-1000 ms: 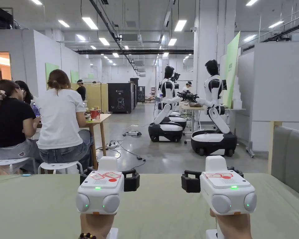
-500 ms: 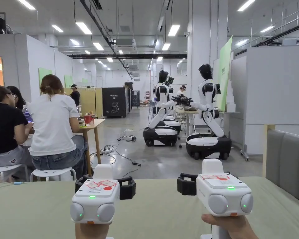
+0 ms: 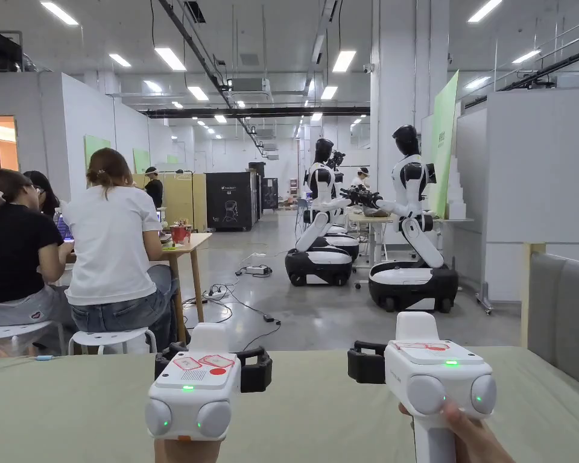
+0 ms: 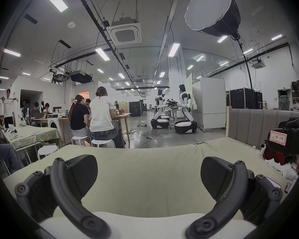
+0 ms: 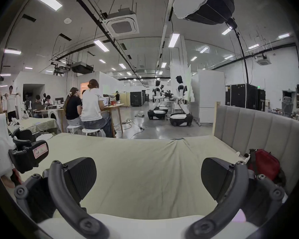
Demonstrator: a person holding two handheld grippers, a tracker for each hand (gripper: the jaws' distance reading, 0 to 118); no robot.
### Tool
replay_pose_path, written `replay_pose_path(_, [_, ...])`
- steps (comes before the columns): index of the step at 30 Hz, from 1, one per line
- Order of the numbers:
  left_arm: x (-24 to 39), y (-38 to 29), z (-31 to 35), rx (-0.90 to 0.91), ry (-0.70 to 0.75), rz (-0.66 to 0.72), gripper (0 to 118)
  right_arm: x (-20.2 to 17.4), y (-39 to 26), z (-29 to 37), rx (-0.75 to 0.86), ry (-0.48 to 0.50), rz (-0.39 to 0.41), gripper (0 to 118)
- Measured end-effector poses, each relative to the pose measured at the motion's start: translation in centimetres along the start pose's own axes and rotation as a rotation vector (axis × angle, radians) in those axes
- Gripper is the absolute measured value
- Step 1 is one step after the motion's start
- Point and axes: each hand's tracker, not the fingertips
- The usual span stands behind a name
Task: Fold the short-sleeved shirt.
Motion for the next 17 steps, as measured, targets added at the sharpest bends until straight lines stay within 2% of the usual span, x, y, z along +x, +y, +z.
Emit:
replay_pose_path(7, [0.00, -0.27, -0.35, -0.005, 0.008, -0.001, 118, 0.12, 0.30, 0.71, -0.001, -0.001, -0.003, 118])
replay_pose_path(15, [0.20, -0.21, -0.20, -0.009, 0.009, 0.009, 118, 0.20, 0.05, 0.59, 0.056, -0.026, 0.058, 118])
replay_pose_path(17, [0.15, -0.25, -0.22, -0.010, 0.003, 0.007, 118, 0.30, 0.00, 0.20, 0.034, -0.041, 0.052, 118])
